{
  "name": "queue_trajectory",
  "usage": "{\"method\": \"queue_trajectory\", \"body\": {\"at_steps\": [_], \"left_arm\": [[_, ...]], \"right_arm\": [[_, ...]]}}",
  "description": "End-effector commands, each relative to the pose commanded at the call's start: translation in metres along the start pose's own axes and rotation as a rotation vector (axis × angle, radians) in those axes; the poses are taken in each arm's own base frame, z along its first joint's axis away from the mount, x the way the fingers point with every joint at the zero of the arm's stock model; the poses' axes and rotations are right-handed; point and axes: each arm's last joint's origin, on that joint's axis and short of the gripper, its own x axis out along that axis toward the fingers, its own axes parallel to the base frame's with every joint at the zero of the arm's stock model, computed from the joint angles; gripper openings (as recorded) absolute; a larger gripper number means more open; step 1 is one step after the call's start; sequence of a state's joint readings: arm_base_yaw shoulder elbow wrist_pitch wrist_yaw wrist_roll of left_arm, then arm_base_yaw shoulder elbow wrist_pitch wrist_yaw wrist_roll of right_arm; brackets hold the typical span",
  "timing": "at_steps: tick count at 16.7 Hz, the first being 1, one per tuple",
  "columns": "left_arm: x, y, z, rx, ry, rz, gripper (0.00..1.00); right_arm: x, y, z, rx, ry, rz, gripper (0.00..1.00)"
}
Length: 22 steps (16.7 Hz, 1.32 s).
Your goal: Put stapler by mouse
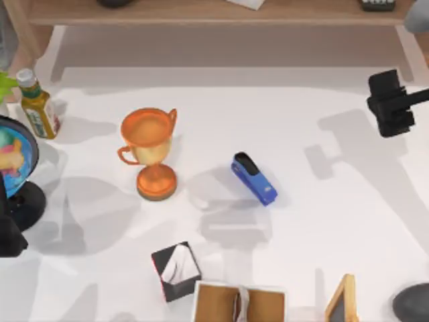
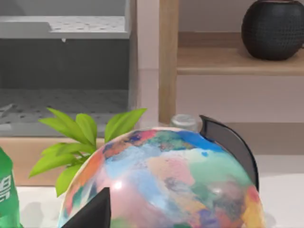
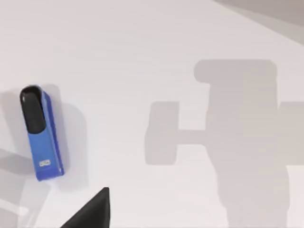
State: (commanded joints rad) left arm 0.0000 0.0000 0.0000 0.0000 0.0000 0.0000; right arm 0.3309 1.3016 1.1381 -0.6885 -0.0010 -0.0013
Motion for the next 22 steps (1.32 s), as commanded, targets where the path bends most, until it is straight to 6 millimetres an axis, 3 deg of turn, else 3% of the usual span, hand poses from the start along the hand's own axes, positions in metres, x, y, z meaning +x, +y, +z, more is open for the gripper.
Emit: {"method": "queue_trajectory", "body": {"at_steps": [3, 5, 9, 12, 16, 22], "left_arm": [[0.0, 0.0, 0.0, 0.0, 0.0, 0.0, 1.0], [0.0, 0.0, 0.0, 0.0, 0.0, 0.0, 1.0], [0.0, 0.0, 0.0, 0.0, 0.0, 0.0, 1.0], [0.0, 0.0, 0.0, 0.0, 0.0, 0.0, 1.0], [0.0, 0.0, 0.0, 0.0, 0.0, 0.0, 1.0], [0.0, 0.0, 0.0, 0.0, 0.0, 0.0, 1.0]], "right_arm": [[0.051, 0.027, 0.04, -0.063, 0.201, 0.047, 1.0], [0.09, 0.048, 0.056, -0.107, 0.326, 0.07, 1.0], [0.161, 0.092, 0.064, -0.189, 0.536, 0.096, 1.0], [0.199, 0.118, 0.057, -0.235, 0.647, 0.103, 1.0], [0.222, 0.134, 0.049, -0.265, 0.714, 0.105, 1.0], [0.224, 0.131, 0.048, -0.261, 0.714, 0.104, 1.0]]}}
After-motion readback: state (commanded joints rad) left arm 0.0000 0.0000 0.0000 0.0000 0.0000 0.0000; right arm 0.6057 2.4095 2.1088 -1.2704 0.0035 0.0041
